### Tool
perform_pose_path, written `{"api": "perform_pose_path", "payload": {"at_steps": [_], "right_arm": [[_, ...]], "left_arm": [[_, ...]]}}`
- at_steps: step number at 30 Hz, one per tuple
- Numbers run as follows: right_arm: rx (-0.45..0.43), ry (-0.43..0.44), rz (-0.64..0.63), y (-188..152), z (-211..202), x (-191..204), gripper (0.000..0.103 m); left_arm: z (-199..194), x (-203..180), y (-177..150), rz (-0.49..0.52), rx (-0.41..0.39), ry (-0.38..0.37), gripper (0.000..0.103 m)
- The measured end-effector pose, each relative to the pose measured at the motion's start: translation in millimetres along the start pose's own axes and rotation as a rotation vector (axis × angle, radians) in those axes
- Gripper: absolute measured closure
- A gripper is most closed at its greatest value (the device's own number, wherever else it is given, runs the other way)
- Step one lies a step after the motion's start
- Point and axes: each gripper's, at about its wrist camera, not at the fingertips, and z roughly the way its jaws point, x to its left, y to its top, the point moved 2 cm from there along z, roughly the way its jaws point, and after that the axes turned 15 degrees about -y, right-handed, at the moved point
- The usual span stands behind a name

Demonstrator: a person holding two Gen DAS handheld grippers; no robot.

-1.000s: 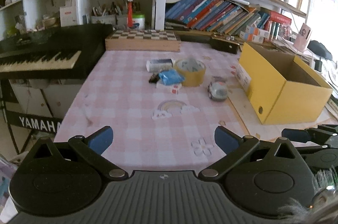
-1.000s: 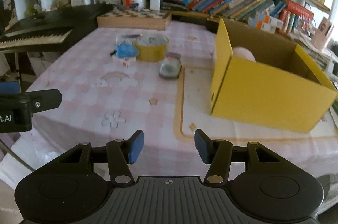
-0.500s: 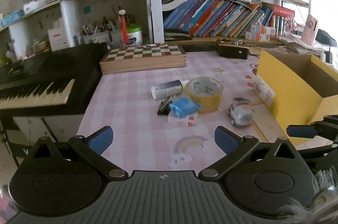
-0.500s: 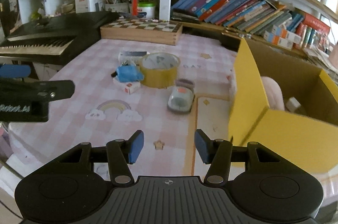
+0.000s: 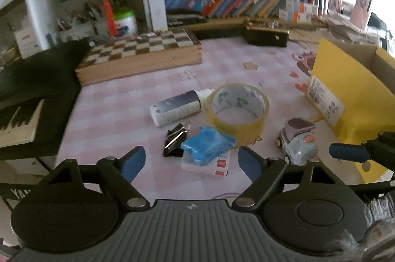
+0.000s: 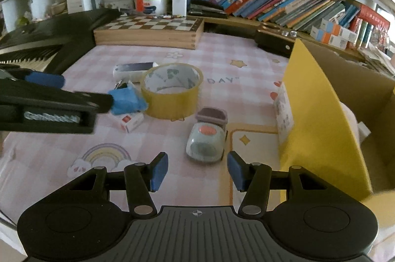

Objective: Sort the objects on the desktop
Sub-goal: 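Grasp the blue cloth with the left tool while the right tool grasps the grey toy car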

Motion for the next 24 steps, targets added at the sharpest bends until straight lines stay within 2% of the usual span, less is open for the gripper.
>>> {"api": "perform_pose_path", "payload": {"at_steps": [3,8,11,16,17,18,21,24], "right_arm": [[0.01,0.004,-0.002,3.3,8.5,1.6,0.05],[0.026,-0.003,0.005,7.8,22.0,1.9,0.05],[0.028,-0.015,0.022,11.0,27.8,0.3,0.05],[0.046,-0.028,0.046,16.5,39.2,-1.5,0.05],[0.051,-0.029,0.051,17.4,41.4,-1.5,0.05],[0.053,-0.028,0.055,18.3,43.3,-1.4,0.05],[0.057,-0.027,0.063,20.1,47.7,0.0,0.05],[0.061,-0.026,0.068,21.4,51.2,1.2,0.05]], "left_arm": [[17.4,0.5,2.5,0.005,0.032,-0.012,0.032],[37.9,2.1,5.8,0.003,0.058,-0.018,0.033],[45.2,2.0,5.5,0.002,0.073,-0.03,0.041],[50.6,1.6,5.7,0.008,0.077,-0.023,0.046],[50.9,2.0,5.9,0.006,0.074,-0.028,0.056],[51.2,1.8,5.9,0.005,0.073,-0.039,0.062],[47.4,1.3,5.0,0.013,0.077,-0.053,0.071],[35.8,3.6,2.9,-0.014,0.061,-0.05,0.075]]}}
